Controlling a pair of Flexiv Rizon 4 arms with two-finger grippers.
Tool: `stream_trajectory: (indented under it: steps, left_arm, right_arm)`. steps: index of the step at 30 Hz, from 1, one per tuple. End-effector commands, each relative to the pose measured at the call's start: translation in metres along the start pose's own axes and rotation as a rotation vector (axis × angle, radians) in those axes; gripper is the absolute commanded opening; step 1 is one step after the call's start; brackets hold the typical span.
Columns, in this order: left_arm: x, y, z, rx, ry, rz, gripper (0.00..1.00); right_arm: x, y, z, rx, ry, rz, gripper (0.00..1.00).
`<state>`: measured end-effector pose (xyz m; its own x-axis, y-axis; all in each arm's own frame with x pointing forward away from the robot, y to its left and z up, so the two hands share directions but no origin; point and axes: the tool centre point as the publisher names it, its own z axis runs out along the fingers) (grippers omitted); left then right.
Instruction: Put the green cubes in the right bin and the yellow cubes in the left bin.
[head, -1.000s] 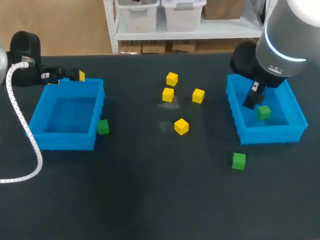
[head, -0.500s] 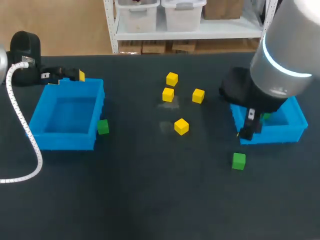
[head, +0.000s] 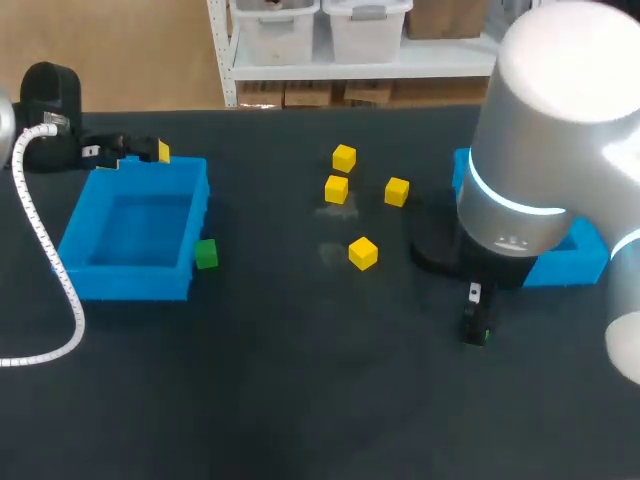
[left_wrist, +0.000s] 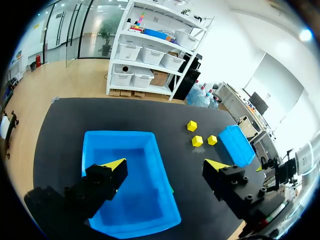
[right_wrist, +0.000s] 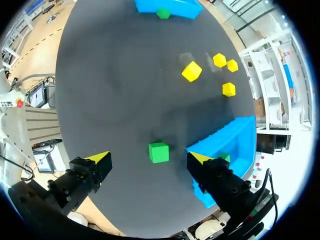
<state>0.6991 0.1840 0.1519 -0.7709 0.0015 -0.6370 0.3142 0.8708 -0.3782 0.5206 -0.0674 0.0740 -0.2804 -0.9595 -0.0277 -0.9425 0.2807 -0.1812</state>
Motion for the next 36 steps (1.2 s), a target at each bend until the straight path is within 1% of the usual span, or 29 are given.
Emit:
stream_trajectory:
  steps: [1, 6, 12, 18, 27, 36]
  left_arm:
    - [0.001, 0.001, 0.0, 0.007, -0.005, 0.002, 1.0]
    - [0.001, 0.001, 0.0, 0.007, -0.005, 0.002, 1.0]
    - [0.001, 0.001, 0.0, 0.007, -0.005, 0.002, 1.0]
    - [0.001, 0.001, 0.0, 0.007, -0.005, 0.002, 1.0]
    - [0.001, 0.001, 0.0, 0.007, -0.005, 0.002, 1.0]
    - [0.001, 0.001, 0.0, 0.007, -0.005, 0.002, 1.0]
  right_arm:
    - [-0.001, -0.001, 0.014, 0.012, -0.003, 0.007, 1.0]
    - [0.001, -0.006, 0.024, 0.015, 0.012, 0.015, 1.0]
    - [0.006, 0.0, 0.034, -0.001, 0.029, 0.021, 1.0]
    - [0.012, 0.004, 0.044, 0.003, 0.056, 0.015, 1.0]
    - [0.013, 0.004, 0.057, 0.014, 0.073, 0.005, 1.0]
    - [0.015, 0.003, 0.073, 0.004, 0.095, 0.001, 1.0]
